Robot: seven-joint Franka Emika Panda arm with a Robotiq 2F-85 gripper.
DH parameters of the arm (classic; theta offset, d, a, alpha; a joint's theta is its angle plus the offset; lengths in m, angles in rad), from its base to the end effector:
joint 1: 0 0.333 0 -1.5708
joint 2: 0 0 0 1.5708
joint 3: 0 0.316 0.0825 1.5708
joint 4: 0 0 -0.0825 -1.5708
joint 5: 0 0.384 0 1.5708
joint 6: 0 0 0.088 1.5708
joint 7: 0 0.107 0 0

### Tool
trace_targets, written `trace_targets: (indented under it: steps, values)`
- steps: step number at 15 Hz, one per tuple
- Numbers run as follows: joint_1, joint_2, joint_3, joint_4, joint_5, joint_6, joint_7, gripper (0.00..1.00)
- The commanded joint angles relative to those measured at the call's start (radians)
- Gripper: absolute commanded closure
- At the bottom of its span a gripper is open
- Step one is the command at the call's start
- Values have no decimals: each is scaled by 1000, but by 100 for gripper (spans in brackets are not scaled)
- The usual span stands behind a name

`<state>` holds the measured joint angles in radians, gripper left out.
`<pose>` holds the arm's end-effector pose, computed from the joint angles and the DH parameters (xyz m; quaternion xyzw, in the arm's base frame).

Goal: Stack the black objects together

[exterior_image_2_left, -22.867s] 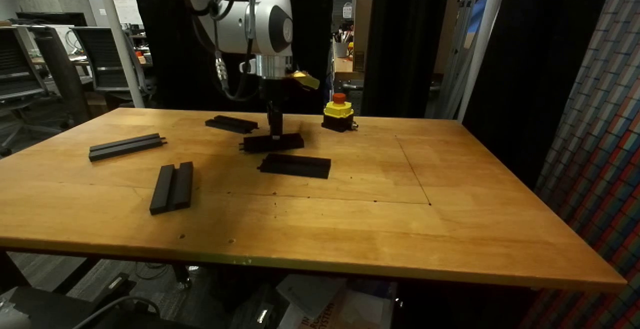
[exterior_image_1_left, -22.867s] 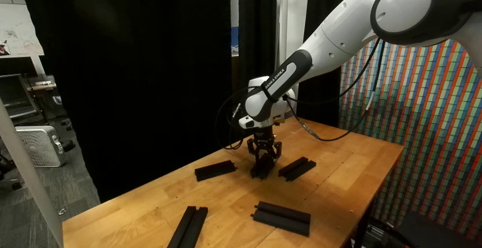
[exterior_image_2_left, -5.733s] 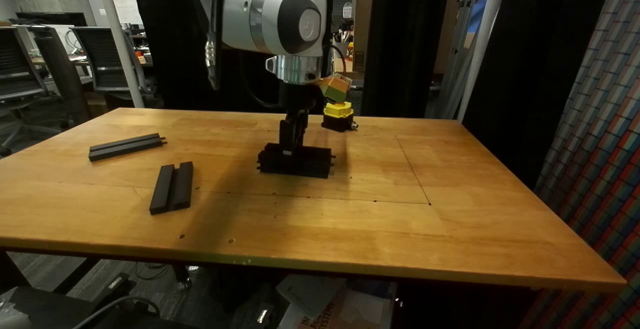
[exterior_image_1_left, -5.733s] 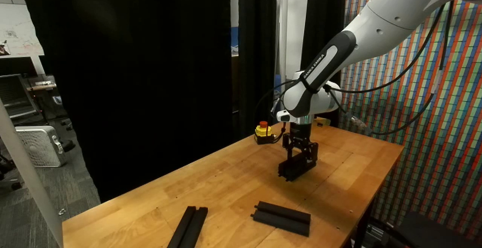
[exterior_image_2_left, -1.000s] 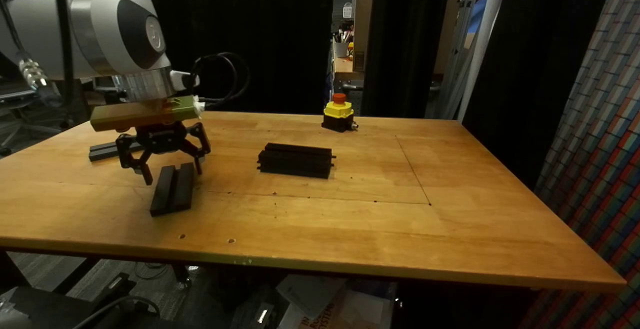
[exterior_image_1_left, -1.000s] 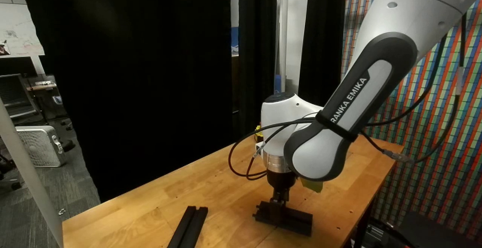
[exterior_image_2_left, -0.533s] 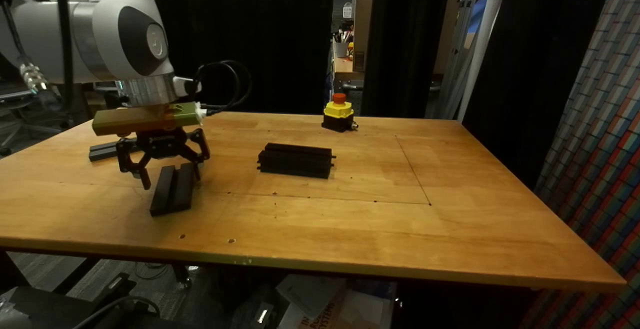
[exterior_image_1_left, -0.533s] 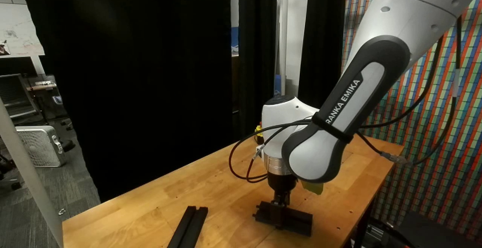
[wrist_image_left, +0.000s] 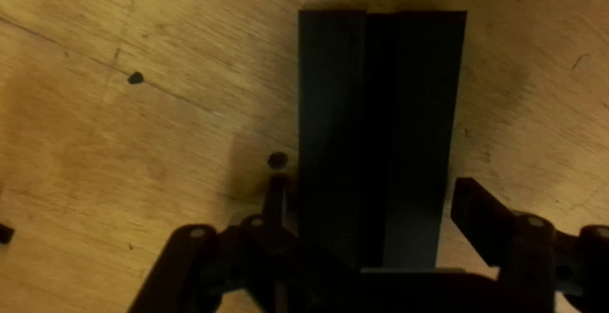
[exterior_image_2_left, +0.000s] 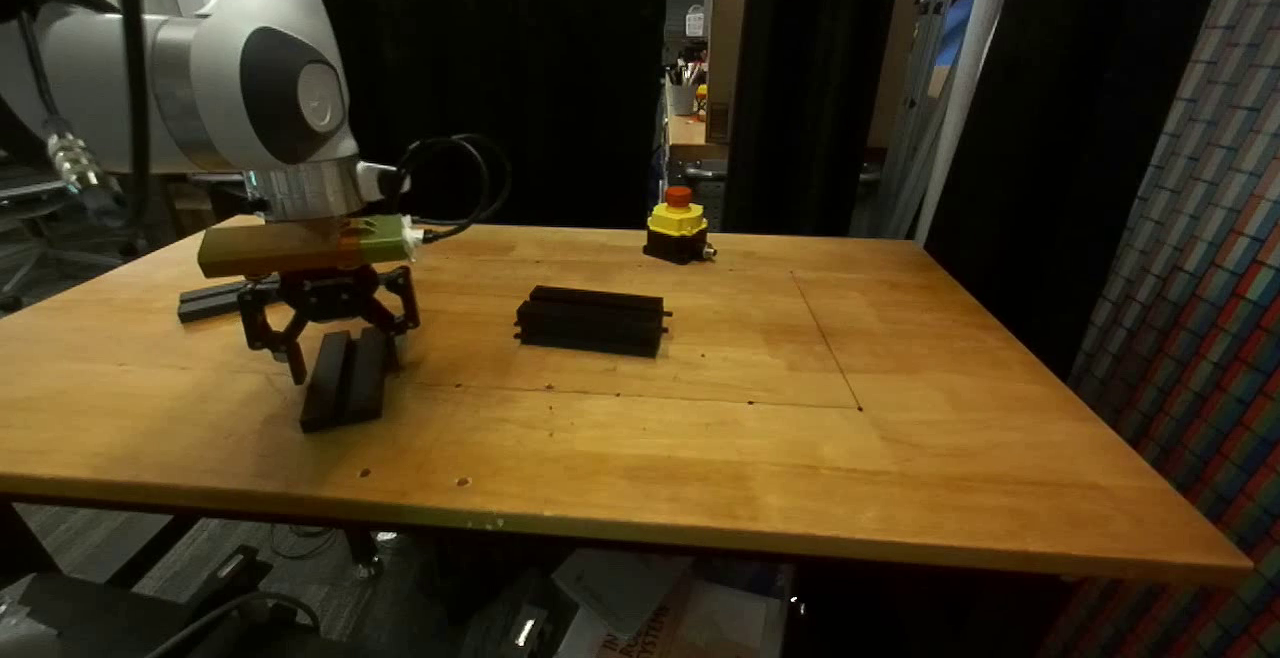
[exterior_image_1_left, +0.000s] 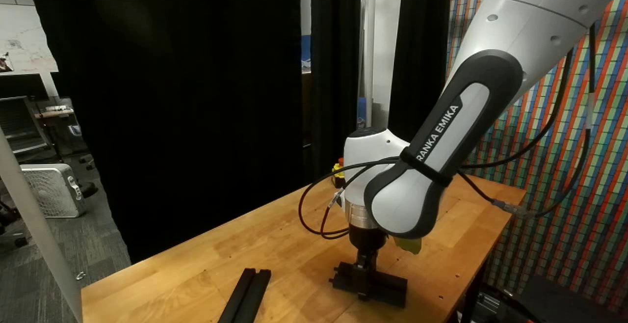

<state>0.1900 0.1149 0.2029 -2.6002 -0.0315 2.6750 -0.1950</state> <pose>0.4016 0.1699 0.2126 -0.9529 -0.3028 0.0191 0.0029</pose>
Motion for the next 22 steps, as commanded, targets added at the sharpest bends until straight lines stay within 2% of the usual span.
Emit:
trace_targets:
  steps: [1, 3, 9, 16, 22]
  values:
    - [-16, -1, 10, -2, 31, 27, -48, 42]
    - [-19, -10, 10, -2, 34, 27, -53, 55]
    - [-31, -42, 6, 16, 25, -46, -116, 55]
    - [-95, -110, -57, 143, 9, -294, -343, 55]
    - [-144, -86, -137, 292, -21, -462, -577, 55]
